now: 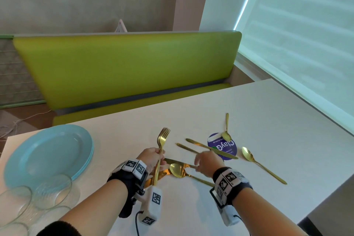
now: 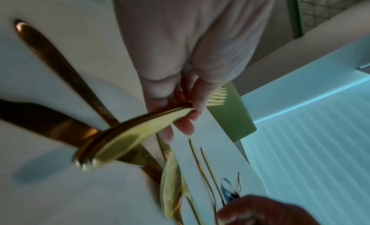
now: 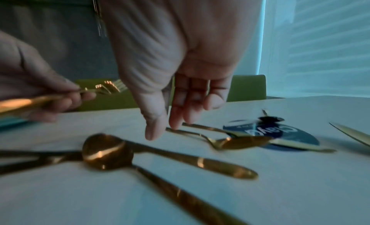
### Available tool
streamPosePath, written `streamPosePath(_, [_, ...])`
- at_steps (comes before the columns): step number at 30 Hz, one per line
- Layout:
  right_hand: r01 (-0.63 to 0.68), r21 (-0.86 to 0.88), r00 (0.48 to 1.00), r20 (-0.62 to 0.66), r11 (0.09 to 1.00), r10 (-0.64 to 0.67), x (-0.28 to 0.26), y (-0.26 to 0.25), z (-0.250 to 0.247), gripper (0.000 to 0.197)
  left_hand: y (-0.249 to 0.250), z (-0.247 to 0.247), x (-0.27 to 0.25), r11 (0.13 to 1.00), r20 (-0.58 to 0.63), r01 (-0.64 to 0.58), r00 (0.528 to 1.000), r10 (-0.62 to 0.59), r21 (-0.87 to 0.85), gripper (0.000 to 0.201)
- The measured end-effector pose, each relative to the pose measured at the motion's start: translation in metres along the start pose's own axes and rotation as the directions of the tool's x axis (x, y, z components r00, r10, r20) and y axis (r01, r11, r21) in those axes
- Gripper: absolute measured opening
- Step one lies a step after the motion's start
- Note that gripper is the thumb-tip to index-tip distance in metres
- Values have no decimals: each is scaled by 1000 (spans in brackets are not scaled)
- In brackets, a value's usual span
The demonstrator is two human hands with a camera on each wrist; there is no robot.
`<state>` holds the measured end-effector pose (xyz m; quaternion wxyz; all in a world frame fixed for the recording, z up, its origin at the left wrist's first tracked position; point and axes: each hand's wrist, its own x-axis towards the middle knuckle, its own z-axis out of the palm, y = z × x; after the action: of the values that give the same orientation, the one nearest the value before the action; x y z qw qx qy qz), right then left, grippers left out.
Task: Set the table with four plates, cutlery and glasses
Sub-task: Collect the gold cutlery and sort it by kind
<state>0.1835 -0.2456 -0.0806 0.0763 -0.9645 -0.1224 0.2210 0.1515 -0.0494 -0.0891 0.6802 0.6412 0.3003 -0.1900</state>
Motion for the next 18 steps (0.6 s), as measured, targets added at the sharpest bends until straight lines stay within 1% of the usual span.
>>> streamPosePath(3, [-33, -3, 998, 47, 999, 33, -6, 5, 18, 23, -3, -3, 1, 999, -38, 6, 999, -7, -48, 18])
streamPosePath(6, [-79, -24, 994, 74, 997, 81, -8, 3, 30, 26, -5, -3, -1, 998, -40, 11, 999, -13, -56, 16])
streamPosePath(13, [-90, -135, 994, 50, 987, 98, -8, -3, 38, 27, -4, -5, -4, 998, -24, 11, 1000, -12, -68, 15])
streamPosePath(16, [-102, -109, 994, 39, 989, 106, -10, -4, 38, 26, -3, -6, -4, 997, -29, 5, 1000, -8, -81, 12])
streamPosePath(18, [-113, -31, 992, 45, 993, 114, -10, -5, 36, 18, -2, -7, -4, 996, -37, -4, 999, 1, -94, 12])
